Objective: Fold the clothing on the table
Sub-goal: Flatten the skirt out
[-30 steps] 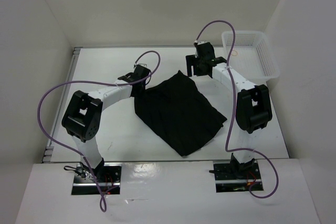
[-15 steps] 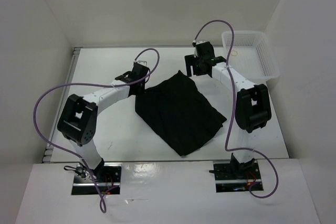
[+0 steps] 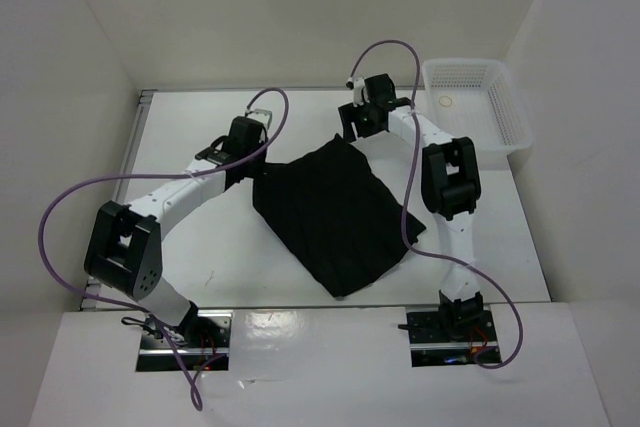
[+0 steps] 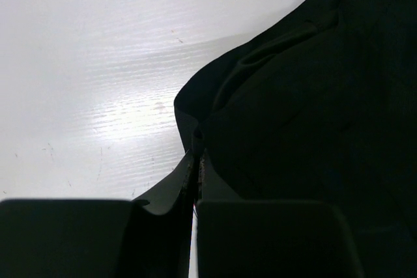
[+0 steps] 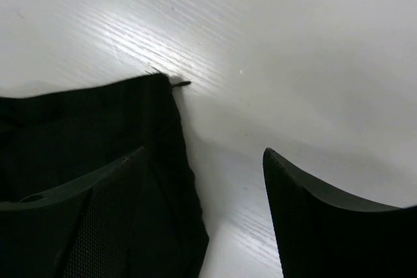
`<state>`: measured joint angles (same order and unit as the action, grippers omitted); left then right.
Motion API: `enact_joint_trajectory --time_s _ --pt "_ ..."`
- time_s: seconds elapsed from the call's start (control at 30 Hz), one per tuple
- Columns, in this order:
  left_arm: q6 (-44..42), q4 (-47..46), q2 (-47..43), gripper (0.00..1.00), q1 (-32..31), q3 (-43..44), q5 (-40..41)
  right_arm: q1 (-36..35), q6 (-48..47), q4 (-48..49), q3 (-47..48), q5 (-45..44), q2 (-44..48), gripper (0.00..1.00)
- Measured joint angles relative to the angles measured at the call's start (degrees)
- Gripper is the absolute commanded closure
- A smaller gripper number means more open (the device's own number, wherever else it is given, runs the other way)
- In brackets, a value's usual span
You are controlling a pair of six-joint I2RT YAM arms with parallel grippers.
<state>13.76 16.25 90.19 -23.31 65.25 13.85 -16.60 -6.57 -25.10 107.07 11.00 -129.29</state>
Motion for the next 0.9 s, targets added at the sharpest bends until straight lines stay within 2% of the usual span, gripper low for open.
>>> enact_joint_trajectory --time_s 0.27,0.57,0.9 --pt "-1.62 0.0 0.0 1.0 1.05 -0.02 -2.25 0.5 -3.98 -1.84 1.2 5.49 -2.99 0.28" --pt "-1.84 -0.04 0.0 1.0 1.05 -0.07 -3.74 0.5 -5.7 -3.67 7.3 12.44 -5.22 0.31" --pt "-2.03 -0.2 0.0 1.0 1.05 -0.79 -4.33 0.5 -6.12 -5.27 8.96 14.14 -9.18 0.36"
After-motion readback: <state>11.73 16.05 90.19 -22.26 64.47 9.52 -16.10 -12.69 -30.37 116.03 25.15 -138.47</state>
